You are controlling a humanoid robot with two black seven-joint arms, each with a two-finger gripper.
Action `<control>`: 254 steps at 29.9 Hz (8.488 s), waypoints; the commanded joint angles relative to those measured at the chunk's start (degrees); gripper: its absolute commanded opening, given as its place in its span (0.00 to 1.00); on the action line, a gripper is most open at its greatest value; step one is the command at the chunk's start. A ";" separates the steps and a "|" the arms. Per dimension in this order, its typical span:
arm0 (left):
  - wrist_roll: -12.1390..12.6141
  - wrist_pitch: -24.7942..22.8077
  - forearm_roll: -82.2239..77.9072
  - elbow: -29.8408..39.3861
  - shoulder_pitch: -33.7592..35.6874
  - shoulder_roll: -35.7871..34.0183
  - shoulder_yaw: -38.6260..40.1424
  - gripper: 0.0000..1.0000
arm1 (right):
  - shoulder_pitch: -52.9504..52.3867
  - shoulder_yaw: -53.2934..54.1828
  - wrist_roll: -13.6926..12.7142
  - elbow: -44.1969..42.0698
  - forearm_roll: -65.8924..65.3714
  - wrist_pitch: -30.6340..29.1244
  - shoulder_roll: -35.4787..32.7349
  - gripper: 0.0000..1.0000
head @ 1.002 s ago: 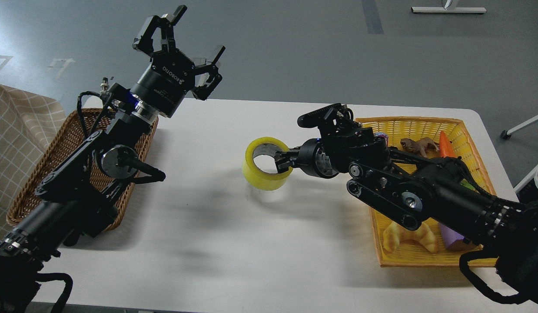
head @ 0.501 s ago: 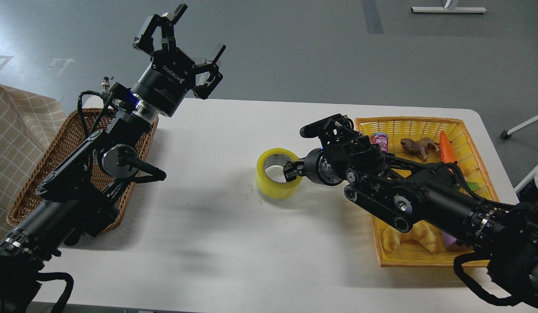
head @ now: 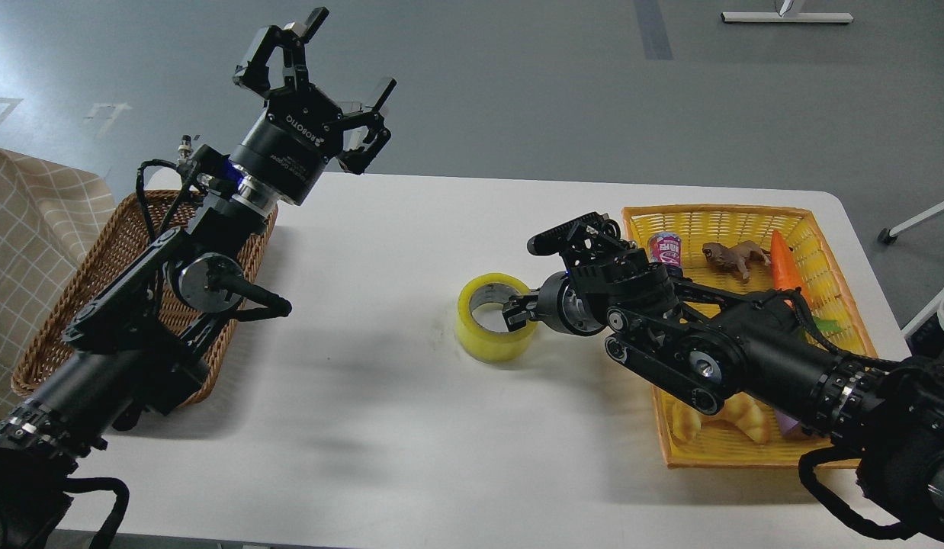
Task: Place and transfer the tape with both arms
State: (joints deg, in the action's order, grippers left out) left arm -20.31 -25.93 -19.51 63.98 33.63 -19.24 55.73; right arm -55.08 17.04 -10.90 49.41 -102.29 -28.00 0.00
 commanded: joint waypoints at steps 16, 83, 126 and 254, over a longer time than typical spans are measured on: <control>0.00 0.00 0.09 0.00 0.12 -0.18 -0.01 0.98 | -0.29 3.70 0.09 4.55 0.86 0.00 0.00 0.99; 0.09 -0.09 0.09 -0.09 0.83 -0.10 0.08 0.98 | 17.29 70.94 0.70 11.85 73.63 0.00 -4.32 1.00; -0.08 0.79 -0.88 -0.44 2.06 -2.12 -0.88 0.98 | 21.59 66.90 -1.14 9.30 84.88 0.00 0.00 1.00; 35.60 -2.07 -94.04 3.25 5.66 6.58 -27.25 0.64 | 32.23 67.43 -2.64 14.05 84.88 0.00 -8.18 1.00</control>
State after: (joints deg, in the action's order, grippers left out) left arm 16.08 -28.00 -113.62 67.63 39.36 -12.65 28.51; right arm -22.98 84.47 -13.53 63.37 -17.40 -28.00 -8.17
